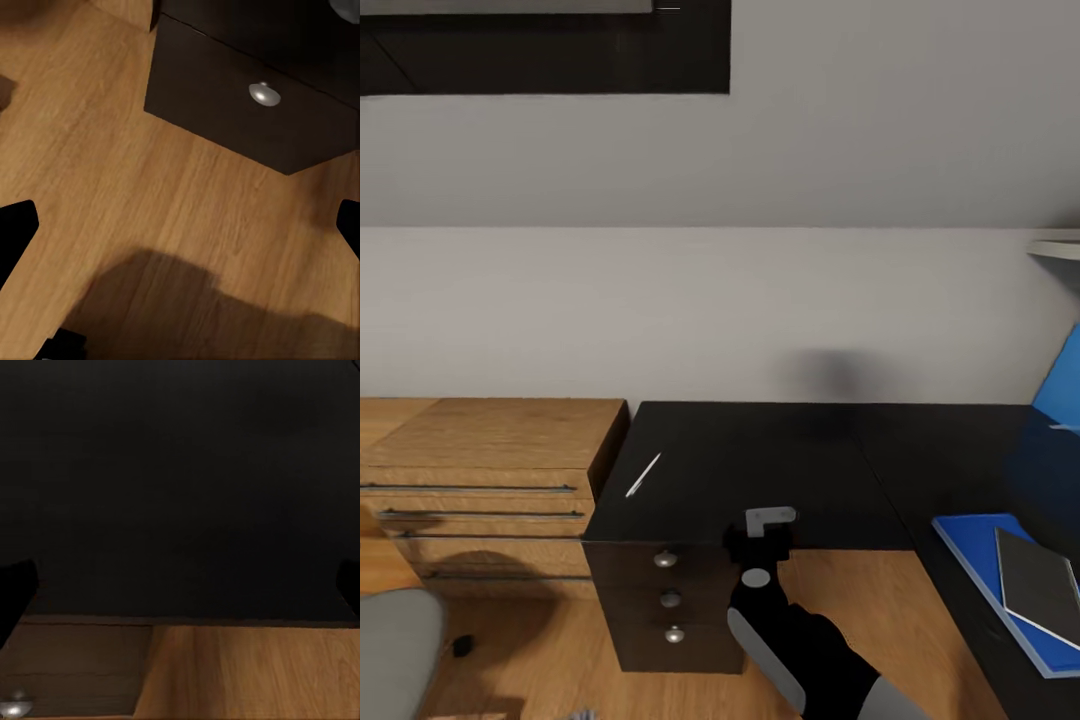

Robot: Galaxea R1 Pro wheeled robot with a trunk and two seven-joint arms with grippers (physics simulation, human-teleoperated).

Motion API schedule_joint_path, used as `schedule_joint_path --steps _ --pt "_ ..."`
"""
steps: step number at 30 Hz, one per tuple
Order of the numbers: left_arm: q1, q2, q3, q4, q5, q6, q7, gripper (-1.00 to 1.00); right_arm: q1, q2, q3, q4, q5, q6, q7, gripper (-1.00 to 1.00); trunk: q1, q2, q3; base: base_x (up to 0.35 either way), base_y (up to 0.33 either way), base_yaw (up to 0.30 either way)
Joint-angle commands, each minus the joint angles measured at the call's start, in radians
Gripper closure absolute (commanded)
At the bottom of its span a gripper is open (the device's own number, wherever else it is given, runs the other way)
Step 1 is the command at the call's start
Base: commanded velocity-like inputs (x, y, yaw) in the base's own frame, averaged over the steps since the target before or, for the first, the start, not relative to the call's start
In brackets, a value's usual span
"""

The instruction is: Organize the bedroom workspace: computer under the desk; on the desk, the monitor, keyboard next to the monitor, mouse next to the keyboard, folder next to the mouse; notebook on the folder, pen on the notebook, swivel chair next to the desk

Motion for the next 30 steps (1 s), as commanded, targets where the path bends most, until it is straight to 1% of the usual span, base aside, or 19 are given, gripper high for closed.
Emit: schedule_joint_path --steps 1,2,3,4,5,6,7,8,9,10,11,12,15,21,23,26,30 --pt "-0.001 0.007 -0.006 -0.018 0.001 -0.017 0.005 -1.0 -0.001 0.0 0.007 0.0 -0.004 0.001 -0.007 -1.0 0.0 -0.001 -0.002 0.0 0.0 0.204" --pt "-0.001 0.012 -0.006 -0.025 -0.005 -0.025 0.005 -1.0 -0.001 0.0 0.01 0.0 -0.004 -0.002 -0.007 -1.0 0.0 -0.001 -0.003 0.0 0.0 0.204" --pt "-0.001 0.022 -0.008 -0.036 -0.018 -0.049 0.005 -1.0 -0.001 0.001 0.013 0.001 -0.004 -0.005 -0.007 -1.0 0.0 -0.001 -0.004 0.0 0.0 0.205" --pt "-0.001 0.036 -0.008 -0.05 -0.03 -0.081 0.005 -1.0 -0.001 0.001 0.015 0.003 -0.004 -0.007 -0.007 -1.0 0.0 -0.001 -0.005 0.0 0.0 0.205" --pt "0.001 0.055 -0.009 -0.076 -0.037 -0.116 0.005 -1.0 -0.001 0.001 0.017 0.004 -0.004 -0.009 -0.007 -1.0 0.0 -0.001 -0.006 0.0 0.0 0.205" --pt "0.004 0.07 -0.009 -0.096 -0.039 -0.132 0.006 -1.0 -0.001 0.001 0.017 0.004 -0.004 -0.009 -0.007 -1.0 0.0 -0.001 -0.007 0.0 0.0 0.205" --pt "0.02 0.112 -0.009 -0.152 -0.039 -0.156 0.006 -1.0 -0.001 0.001 0.018 0.005 -0.004 -0.01 -0.007 -1.0 0.0 -0.001 -0.009 0.0 0.0 0.205" --pt "0.127 0.273 -0.014 -0.343 0.006 -0.191 0.008 -1.0 -0.001 0.001 0.019 0.007 -0.004 -0.011 -0.006 -1.0 0.0 -0.001 -0.01 0.0 0.0 0.205" --pt "0.155 0.303 -0.017 -0.378 0.039 -0.196 0.008 -1.0 -0.001 0.002 0.019 0.007 -0.004 -0.011 -0.006 -1.0 0.0 -0.001 -0.011 0.0 0.0 0.205" --pt "0.174 0.323 -0.018 -0.4 0.072 -0.199 0.008 -1.0 -0.001 0.002 0.019 0.007 -0.004 -0.011 -0.006 -1.0 0.0 -0.001 -0.012 0.0 0.0 0.205" --pt "0.181 0.329 -0.019 -0.408 0.086 -0.2 0.008 -1.0 -0.001 0.002 0.019 0.007 -0.004 -0.011 -0.006 -1.0 0.0 -0.001 -0.013 0.0 0.0 0.205" --pt "0.191 0.338 -0.02 -0.419 0.109 -0.201 0.007 -1.0 -0.001 0.003 0.019 0.008 -0.004 -0.011 -0.006 -1.0 0.0 -0.001 -0.014 0.0 0.0 0.205" --pt "0.202 0.349 -0.019 -0.429 0.136 -0.203 0.008 -1.0 -0.001 0.003 0.019 0.008 -0.004 -0.011 -0.006 -1.0 0.0 -0.001 -0.017 0.0 0.0 0.205" --pt "0.207 0.354 -0.016 -0.418 0.148 -0.204 0.009 -1.0 -0.001 0.003 0.019 0.008 -0.004 -0.011 -0.006 -1.0 0.0 -0.001 -0.024 0.0 0.0 0.205" --pt "0.208 0.355 -0.011 -0.404 0.149 -0.204 0.009 -1.0 -0.001 0.003 0.019 0.008 -0.004 -0.011 -0.006 -1.0 0.0 -0.001 -0.026 0.0 0.0 0.205" --pt "0.208 0.353 0.005 -0.381 0.149 -0.204 0.009 -1.0 -0.001 0.004 0.019 0.008 -0.004 -0.011 -0.007 -1.0 0.0 -0.001 -0.029 0.0 0.0 0.205" --pt "0.208 0.35 0.012 -0.375 0.149 -0.203 0.01 -1.0 -0.001 0.004 0.021 0.008 -0.004 -0.011 -0.007 -1.0 0.0 -0.001 -0.034 0.0 0.0 0.205"
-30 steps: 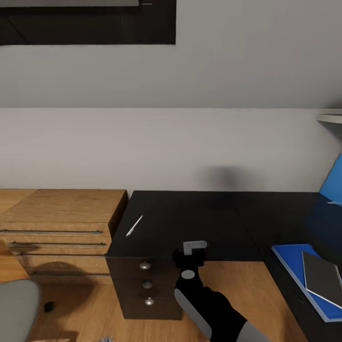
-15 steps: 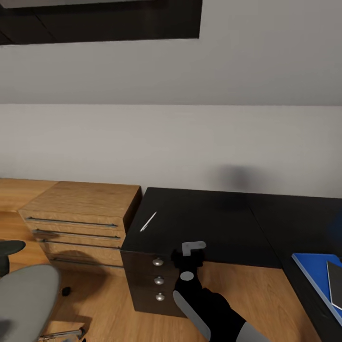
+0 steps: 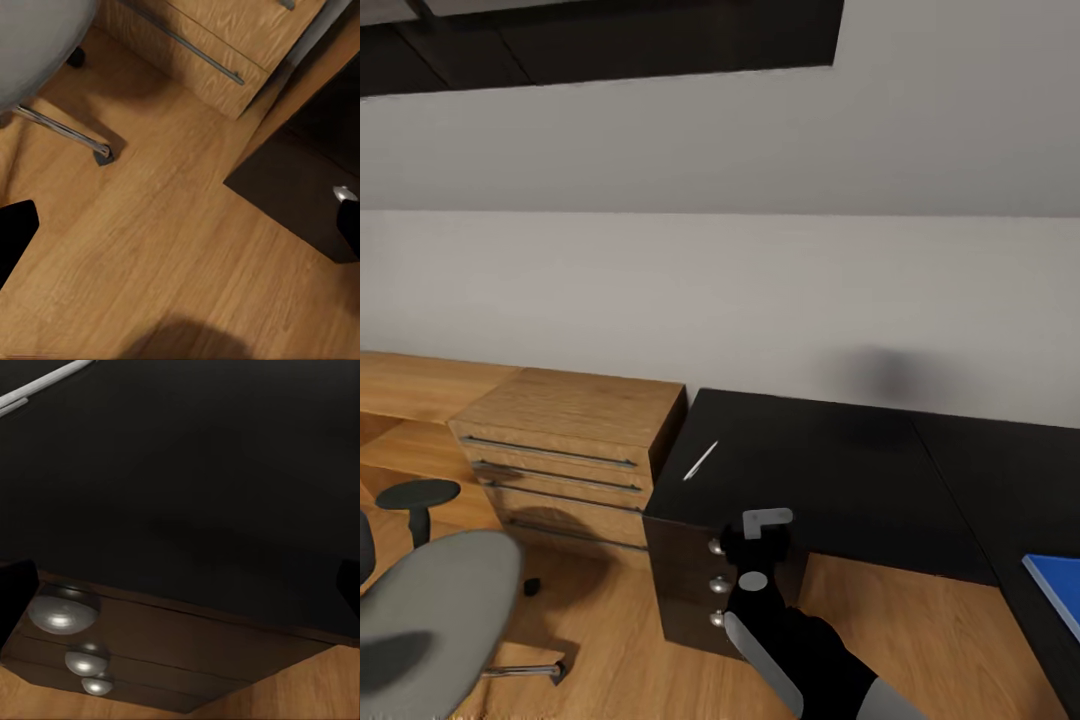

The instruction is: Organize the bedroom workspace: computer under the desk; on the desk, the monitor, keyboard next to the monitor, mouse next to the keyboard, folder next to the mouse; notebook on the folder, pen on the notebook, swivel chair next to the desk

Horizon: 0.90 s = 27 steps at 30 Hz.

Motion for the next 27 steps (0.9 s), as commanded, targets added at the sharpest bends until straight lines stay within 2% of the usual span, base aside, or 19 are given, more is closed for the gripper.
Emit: schedule_joint_path --steps 1,6,13,22,27 --pt "-0.001 0.001 -0.002 -0.001 0.009 -0.008 0.002 -1.0 -0.001 0.0 0.003 -0.001 -0.004 0.007 -0.007 -1.0 0.0 -0.001 -0.002 0.0 0.0 0.205" --pt "-0.001 0.0 -0.002 0.002 0.011 -0.006 0.003 -1.0 -0.001 0.0 0.007 -0.002 -0.005 0.007 -0.007 -1.0 0.0 -0.001 -0.007 0.0 0.0 0.176" --pt "-0.001 -0.002 -0.005 0.022 0.009 -0.006 0.002 -1.0 -0.001 0.0 0.008 -0.007 -0.005 0.007 -0.009 -1.0 0.0 -0.001 -0.008 0.0 0.0 0.016" --pt "-0.001 -0.034 -0.007 0.029 0.007 -0.003 0.002 -1.0 -0.001 0.0 0.008 -0.006 -0.006 0.007 -0.009 -1.0 0.0 -0.001 -0.014 0.0 0.0 0.191" --pt "-0.001 -0.041 -0.007 0.043 0.006 -0.002 0.001 -1.0 -0.001 -0.001 0.008 -0.005 -0.006 0.007 -0.008 -1.0 0.0 -0.001 -0.018 0.001 0.0 0.226"
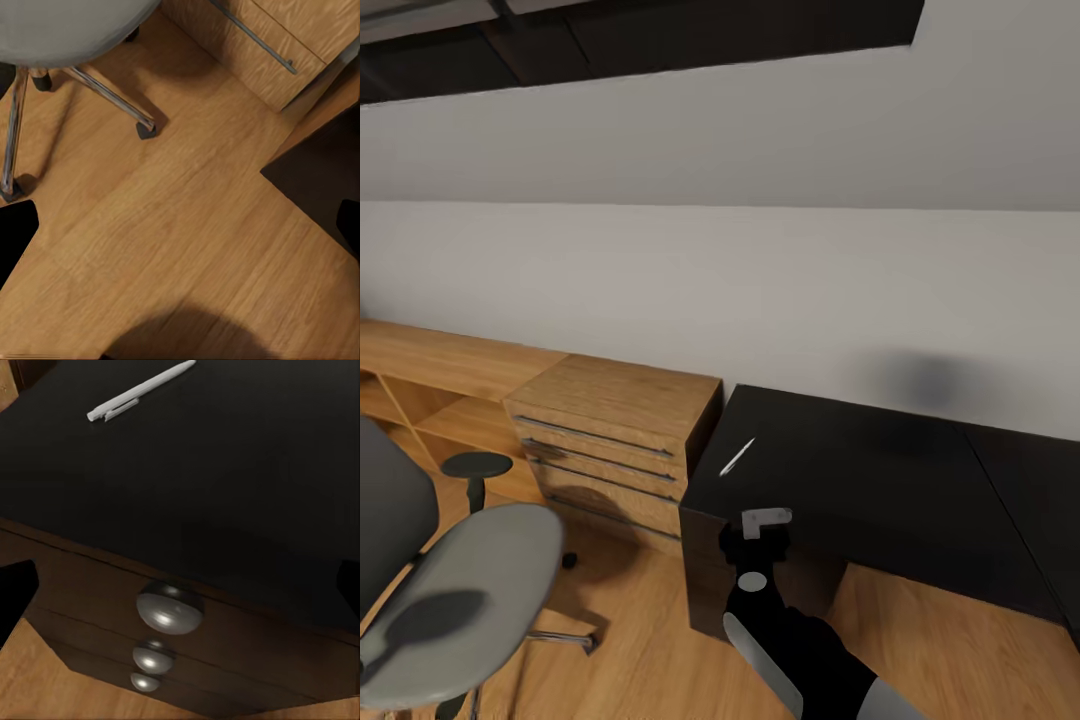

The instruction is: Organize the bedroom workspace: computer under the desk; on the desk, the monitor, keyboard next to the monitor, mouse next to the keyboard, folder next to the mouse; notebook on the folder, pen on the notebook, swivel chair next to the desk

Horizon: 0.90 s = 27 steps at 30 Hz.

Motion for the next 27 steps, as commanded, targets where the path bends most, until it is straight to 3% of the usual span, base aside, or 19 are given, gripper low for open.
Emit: schedule_joint_path --steps 1,11,16,23,27 --pt "-0.001 0.001 -0.003 0.0 0.008 -0.008 0.002 -1.0 -0.001 -0.001 0.003 -0.001 -0.004 0.007 -0.007 -1.0 0.0 -0.001 -0.002 0.019 0.0 0.228" --pt "-0.001 -0.032 -0.007 0.01 0.005 -0.004 0.001 -1.0 -0.001 -0.004 0.003 -0.001 -0.004 0.007 -0.005 -1.0 0.0 -0.001 -0.012 0.23 0.0 0.207" --pt "-0.001 -0.037 -0.008 0.013 0.004 -0.002 0.0 -1.0 -0.001 -0.006 0.001 -0.002 -0.004 0.007 -0.005 -1.0 0.0 -0.001 -0.013 0.305 0.0 0.038" --pt "-0.001 -0.055 -0.007 0.005 -0.028 -0.015 -0.001 -1.0 -0.01 -0.008 -0.038 0.038 -0.041 0.006 0.035 -1.0 0.0 -0.001 -0.013 0.0 0.0 0.0" --pt "-0.001 -0.061 -0.008 0.001 -0.044 -0.019 0.0 -1.0 0.001 -0.013 -0.017 0.026 -0.018 0.0 0.012 -1.0 0.0 -0.001 -0.013 0.0 0.0 0.0"
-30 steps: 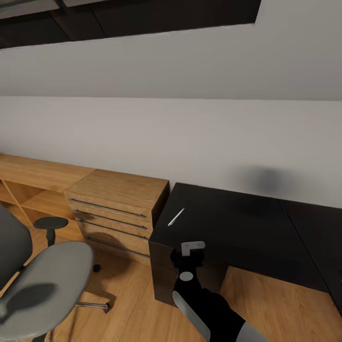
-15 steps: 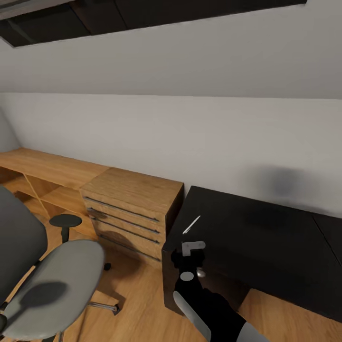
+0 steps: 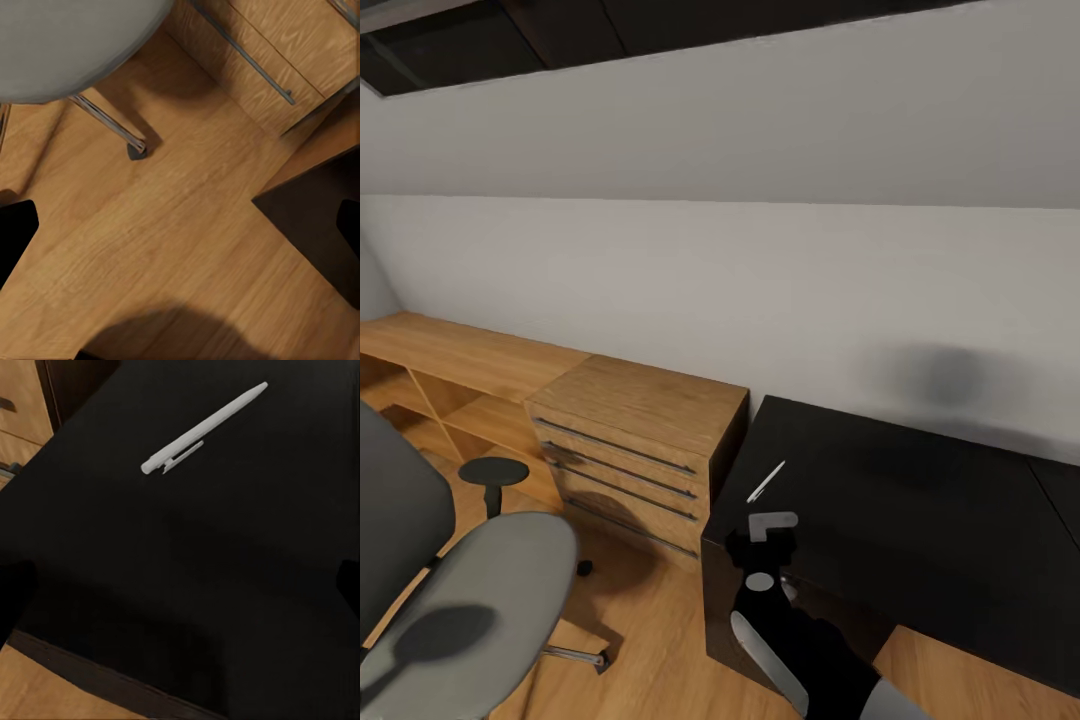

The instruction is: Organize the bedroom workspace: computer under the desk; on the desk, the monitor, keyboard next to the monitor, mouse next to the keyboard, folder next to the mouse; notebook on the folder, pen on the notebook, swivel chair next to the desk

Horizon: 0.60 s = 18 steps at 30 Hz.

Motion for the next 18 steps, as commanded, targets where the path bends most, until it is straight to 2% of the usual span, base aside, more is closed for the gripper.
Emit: schedule_joint_path --steps 1,5,9,14,18 --pt "-0.001 0.0 -0.003 -0.002 0.003 -0.008 0.004 -1.0 0.0 -0.003 0.009 -0.007 0.002 0.006 -0.013 -1.0 0.0 -0.001 -0.001 0.0 0.0 0.0" --pt "-0.001 -0.002 -0.004 -0.002 -0.019 -0.01 0.007 -1.0 0.002 -0.008 0.031 -0.029 0.018 0.004 -0.035 -1.0 0.0 -0.001 -0.001 0.0 0.0 0.0" --pt "-0.001 -0.003 -0.004 -0.003 -0.039 -0.01 0.007 -1.0 0.003 -0.008 0.035 -0.035 0.019 0.001 -0.058 -1.0 0.0 -0.001 -0.001 0.0 0.0 0.0" --pt "-0.001 -0.003 -0.003 -0.002 -0.042 -0.01 0.007 -1.0 0.003 -0.01 0.036 -0.036 0.02 -0.019 -0.059 -1.0 0.0 -0.001 -0.001 0.02 0.0 0.0" --pt "-0.001 -0.003 -0.003 -0.001 -0.042 -0.01 0.007 -1.0 0.003 -0.009 0.036 -0.036 0.02 -0.03 -0.057 -1.0 0.0 -0.001 -0.001 0.241 0.0 0.0"
